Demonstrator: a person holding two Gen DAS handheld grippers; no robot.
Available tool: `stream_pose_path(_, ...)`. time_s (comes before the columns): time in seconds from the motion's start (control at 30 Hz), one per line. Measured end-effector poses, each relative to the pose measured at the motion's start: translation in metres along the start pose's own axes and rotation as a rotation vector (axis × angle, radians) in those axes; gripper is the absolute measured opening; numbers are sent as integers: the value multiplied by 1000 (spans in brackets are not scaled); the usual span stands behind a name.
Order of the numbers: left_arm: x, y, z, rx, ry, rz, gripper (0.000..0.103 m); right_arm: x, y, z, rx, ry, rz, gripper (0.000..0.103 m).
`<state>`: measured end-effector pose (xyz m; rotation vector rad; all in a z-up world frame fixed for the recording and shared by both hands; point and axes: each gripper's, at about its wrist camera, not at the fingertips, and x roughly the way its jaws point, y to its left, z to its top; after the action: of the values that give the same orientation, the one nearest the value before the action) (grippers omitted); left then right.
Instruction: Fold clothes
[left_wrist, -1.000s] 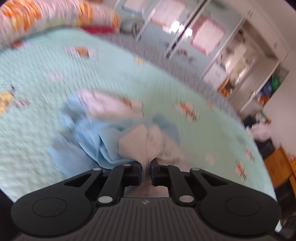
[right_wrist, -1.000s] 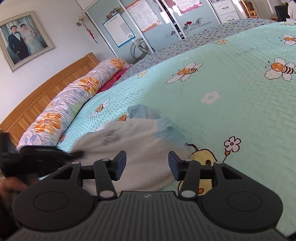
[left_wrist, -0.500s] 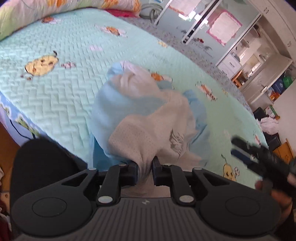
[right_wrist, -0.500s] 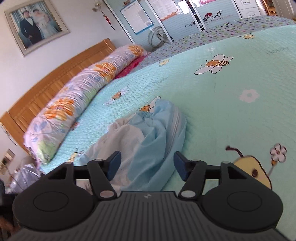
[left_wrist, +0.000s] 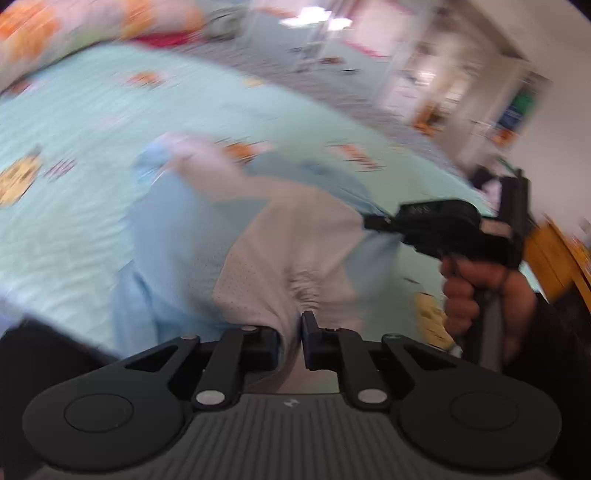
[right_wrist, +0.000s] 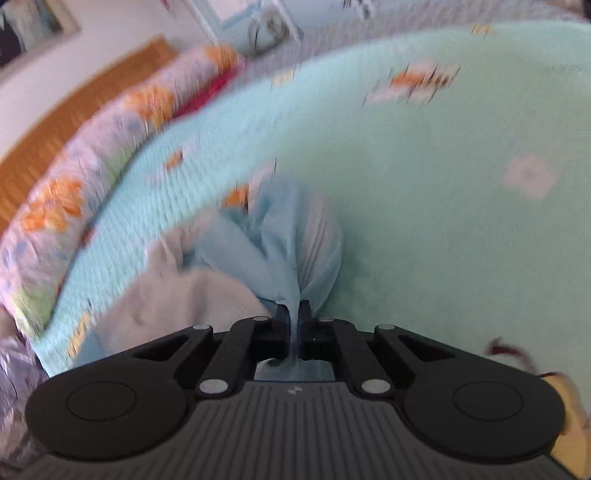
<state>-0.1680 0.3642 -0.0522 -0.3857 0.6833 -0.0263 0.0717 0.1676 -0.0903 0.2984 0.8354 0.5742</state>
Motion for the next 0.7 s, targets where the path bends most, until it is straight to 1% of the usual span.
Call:
stream_pose_path(0.03, -1, -14, -2, 75, -6, -55, 8, -20, -12, 3, 18, -65, -18, 1)
stream_pose_path(0.07, -2, -28, -4, 144, -9, -108, 8, -40, -24, 6, 35, -123, -54, 1)
stream_pose_path(0.1, 2, -40, -8, 197, 0, -152, 8, -55, -39, 9, 52, -161, -140, 2)
stream_pose_path(0.13, 8, -50, -11, 236, 15, -182, 8, -70, -52, 12, 69, -191, -217, 8)
stream_pose_path(0.17, 15, -59, -14, 269, 31, -206, 8, -83, -62, 12, 83, -199, -269, 10)
stream_pose_path(0.2, 24, -65, -17, 290, 50, -218, 8, -95, -68, 12, 90, -203, -298, 12)
stream_pose_path(0.23, 31, -70, -19, 305, 66, -226, 8, -105, -68, 10, 75, -200, -265, 22)
stream_pose_path(0.27, 35, -71, -19, 307, 75, -229, 8, -113, -65, 7, 55, -194, -226, 29)
stream_pose_path(0.3, 39, -73, -20, 310, 83, -231, 9, -114, -55, 3, 23, -177, -168, 46)
stream_pose_path(0.33, 42, -74, -19, 311, 89, -234, 9, -115, -45, -1, -10, -160, -109, 59)
stream_pose_path(0.37, 41, -73, -18, 307, 88, -235, 9, -114, -36, -4, -40, -137, -50, 63)
stream_pose_path(0.4, 39, -71, -19, 302, 86, -233, 9, -105, -25, -7, -63, -95, 16, 67)
stream_pose_path(0.43, 36, -69, -19, 297, 83, -231, 9, -92, -11, -9, -85, -47, 76, 67)
stream_pose_path(0.5, 32, -65, -20, 280, 87, -225, 9, -66, 19, -13, -136, 41, 147, 68)
stream_pose_path(0.57, 29, -62, -23, 260, 96, -215, 9, -38, 58, -18, -223, 139, 215, 68)
stream_pose_path(0.63, 28, -61, -25, 250, 100, -206, 9, -8, 93, -23, -313, 235, 277, 76)
stream_pose_path(0.67, 27, -60, -25, 248, 99, -199, 9, 4, 105, -29, -356, 273, 283, 76)
stream_pose_path(0.7, 27, -60, -25, 247, 99, -187, 9, 10, 111, -33, -389, 273, 238, 69)
